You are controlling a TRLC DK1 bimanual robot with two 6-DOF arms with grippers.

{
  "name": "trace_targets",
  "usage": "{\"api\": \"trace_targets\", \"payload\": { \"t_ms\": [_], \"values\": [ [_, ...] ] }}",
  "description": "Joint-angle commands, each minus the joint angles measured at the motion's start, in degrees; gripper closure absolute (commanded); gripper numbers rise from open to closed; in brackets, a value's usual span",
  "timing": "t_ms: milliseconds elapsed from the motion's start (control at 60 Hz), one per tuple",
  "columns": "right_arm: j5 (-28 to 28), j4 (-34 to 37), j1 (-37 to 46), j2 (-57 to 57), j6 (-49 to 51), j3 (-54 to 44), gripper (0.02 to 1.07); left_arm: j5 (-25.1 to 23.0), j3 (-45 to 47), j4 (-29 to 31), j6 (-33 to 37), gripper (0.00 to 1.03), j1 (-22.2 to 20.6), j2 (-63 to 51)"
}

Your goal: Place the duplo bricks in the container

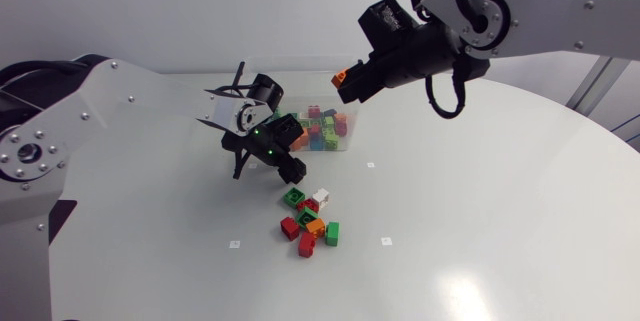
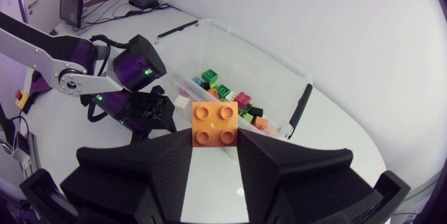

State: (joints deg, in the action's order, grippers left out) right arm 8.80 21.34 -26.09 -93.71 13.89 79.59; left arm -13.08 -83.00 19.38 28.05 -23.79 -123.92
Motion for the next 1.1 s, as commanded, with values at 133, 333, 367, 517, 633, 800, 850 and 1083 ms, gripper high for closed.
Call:
{"api": "trace_targets", "payload": {
  "t_ms": [133, 333, 367, 517, 633, 800, 850, 1083],
  "values": [
    [0.0, -2.4, 0.6, -4.2, -0.9, 3.5, 0.78, -2.3, -2.4, -0.2, -1.6, 0.71, -0.5, -2.5],
    [0.0, -3.9, 0.9, -7.3, -0.9, 5.6, 0.78, -3.5, -1.8, 0.0, -1.5, 0.73, -0.5, -1.3],
    [0.0, -4.1, 1.1, -7.9, -1.0, 6.0, 0.78, -3.5, -1.5, 0.0, -1.5, 0.73, -0.5, -1.0],
    [0.0, -5.2, 1.4, -10.8, -1.1, 8.1, 0.78, -3.5, 2.4, 0.0, -1.3, 0.73, -0.5, 4.2],
    [0.0, -5.3, 1.7, -13.3, -1.3, 10.6, 0.78, -3.5, 5.2, 0.0, -1.2, 0.73, -0.4, 9.1],
    [0.0, -5.1, 1.8, -16.9, -1.7, 14.0, 0.78, -3.5, 7.8, 0.0, -1.3, 0.73, 0.7, 15.8],
    [0.0, -5.0, 1.8, -17.8, -1.8, 15.0, 0.78, -3.5, 8.3, 0.0, -1.3, 0.73, 1.0, 17.6],
    [-0.8, -4.8, 1.8, -22.3, -2.0, 19.3, 0.78, -3.5, 8.7, 0.3, -1.5, 0.73, 2.3, 23.4]
  ]
}}
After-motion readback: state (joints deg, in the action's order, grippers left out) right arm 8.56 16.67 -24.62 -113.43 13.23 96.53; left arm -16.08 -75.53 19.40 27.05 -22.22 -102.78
